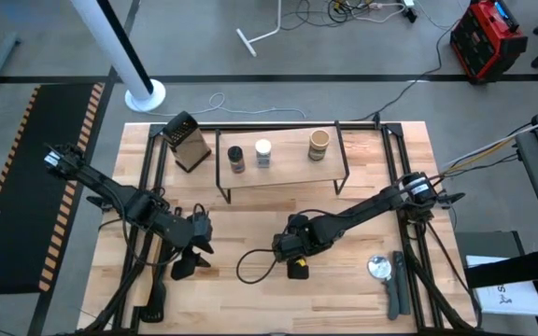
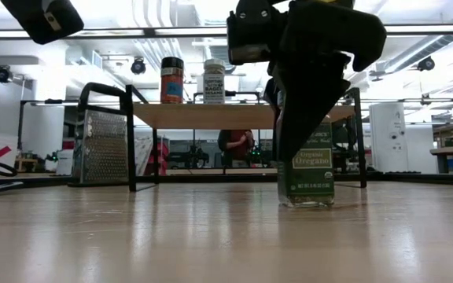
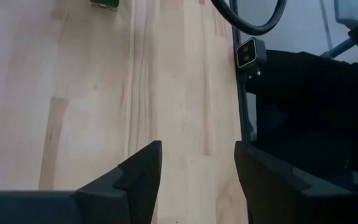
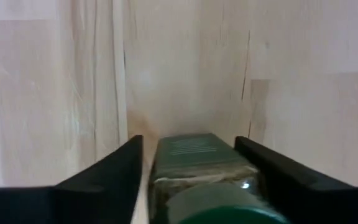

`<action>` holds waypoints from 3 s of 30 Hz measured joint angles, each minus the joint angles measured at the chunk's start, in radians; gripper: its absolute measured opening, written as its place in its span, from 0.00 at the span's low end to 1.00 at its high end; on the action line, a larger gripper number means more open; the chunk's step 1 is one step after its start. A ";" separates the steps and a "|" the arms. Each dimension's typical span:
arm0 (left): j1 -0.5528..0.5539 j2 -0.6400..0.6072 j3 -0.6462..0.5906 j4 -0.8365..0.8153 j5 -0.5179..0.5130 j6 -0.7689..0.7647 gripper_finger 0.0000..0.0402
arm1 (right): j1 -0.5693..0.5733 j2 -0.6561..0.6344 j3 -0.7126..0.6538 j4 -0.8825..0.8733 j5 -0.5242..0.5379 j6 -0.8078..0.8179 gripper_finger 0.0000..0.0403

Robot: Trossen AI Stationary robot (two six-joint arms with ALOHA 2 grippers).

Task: Shelf spices
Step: Put the green seasoning bottle on the shelf

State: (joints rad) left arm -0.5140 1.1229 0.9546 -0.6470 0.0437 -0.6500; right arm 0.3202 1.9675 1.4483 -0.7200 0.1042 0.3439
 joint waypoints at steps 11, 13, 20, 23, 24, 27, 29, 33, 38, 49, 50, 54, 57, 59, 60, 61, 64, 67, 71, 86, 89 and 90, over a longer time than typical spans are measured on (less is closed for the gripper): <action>0.000 0.000 0.000 0.005 0.001 0.004 0.45 | 0.000 0.000 0.000 -0.007 -0.012 -0.004 0.44; 0.000 0.000 0.000 0.005 0.001 0.005 0.45 | -0.001 -0.001 0.001 -0.009 -0.027 -0.014 0.44; 0.000 0.000 0.000 0.026 0.001 0.009 0.47 | 0.001 -0.016 0.155 -0.179 -0.037 -0.061 0.44; 0.000 0.000 0.000 0.034 0.000 0.009 0.46 | 0.001 -0.017 0.242 -0.247 -0.027 -0.107 0.44; 0.000 0.001 0.000 0.035 -0.001 0.009 0.46 | 0.000 -0.016 0.269 -0.270 -0.025 -0.128 0.44; 0.000 0.002 0.000 0.036 -0.003 0.013 0.45 | -0.013 -0.016 0.349 -0.332 -0.014 -0.194 0.44; 0.000 0.003 0.000 0.036 -0.005 0.017 0.44 | -0.032 -0.016 0.401 -0.388 0.012 -0.236 0.44; 0.000 0.014 0.000 0.037 -0.006 0.024 0.43 | -0.091 -0.016 0.480 -0.441 0.031 -0.302 0.44; 0.000 0.030 0.000 0.038 -0.006 0.031 0.44 | -0.165 -0.016 0.536 -0.497 0.030 -0.373 0.44; 0.000 0.038 0.000 0.078 -0.010 0.075 0.46 | -0.291 -0.015 0.599 -0.517 0.023 -0.522 0.44; 0.000 0.038 0.000 0.090 -0.013 0.081 0.45 | -0.305 -0.015 0.605 -0.519 0.023 -0.535 0.44; 0.000 0.038 0.000 0.113 -0.062 0.088 0.44 | -0.369 -0.015 0.616 -0.522 0.000 -0.576 0.44; 0.000 0.038 0.000 0.119 -0.072 0.088 0.43 | -0.423 -0.015 0.622 -0.522 -0.024 -0.598 0.44; 0.000 0.038 0.000 0.119 -0.072 0.087 0.43 | -0.457 -0.015 0.624 -0.524 -0.032 -0.606 0.44; 0.000 0.038 0.000 0.120 -0.072 0.081 0.42 | -0.473 -0.015 0.624 -0.525 -0.033 -0.609 0.44; 0.000 0.038 0.000 0.121 -0.072 0.077 0.42 | -0.488 -0.015 0.624 -0.524 -0.039 -0.616 0.44; 0.000 0.038 0.000 0.126 -0.072 0.067 0.43 | -0.534 -0.015 0.624 -0.524 -0.087 -0.630 0.44; 0.000 0.038 0.000 0.132 -0.076 0.063 0.44 | -0.563 -0.015 0.624 -0.524 -0.094 -0.643 0.44; 0.000 0.038 0.000 0.134 -0.087 0.061 0.45 | -0.588 -0.015 0.624 -0.522 -0.108 -0.656 0.44; 0.000 0.038 0.000 0.187 -0.114 0.039 0.42 | -0.596 -0.005 0.610 -0.493 -0.078 -0.682 0.50; 0.000 0.037 0.000 0.187 -0.114 0.030 0.43 | -0.596 -0.005 0.610 -0.494 -0.077 -0.687 0.48; 0.000 0.037 0.000 0.187 -0.114 0.030 0.44 | -0.596 -0.005 0.610 -0.494 -0.077 -0.692 0.48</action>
State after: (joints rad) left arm -0.5137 1.1603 0.9546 -0.4596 -0.0704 -0.6202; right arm -0.2760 1.9621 2.0583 -1.2137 0.0268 -0.3480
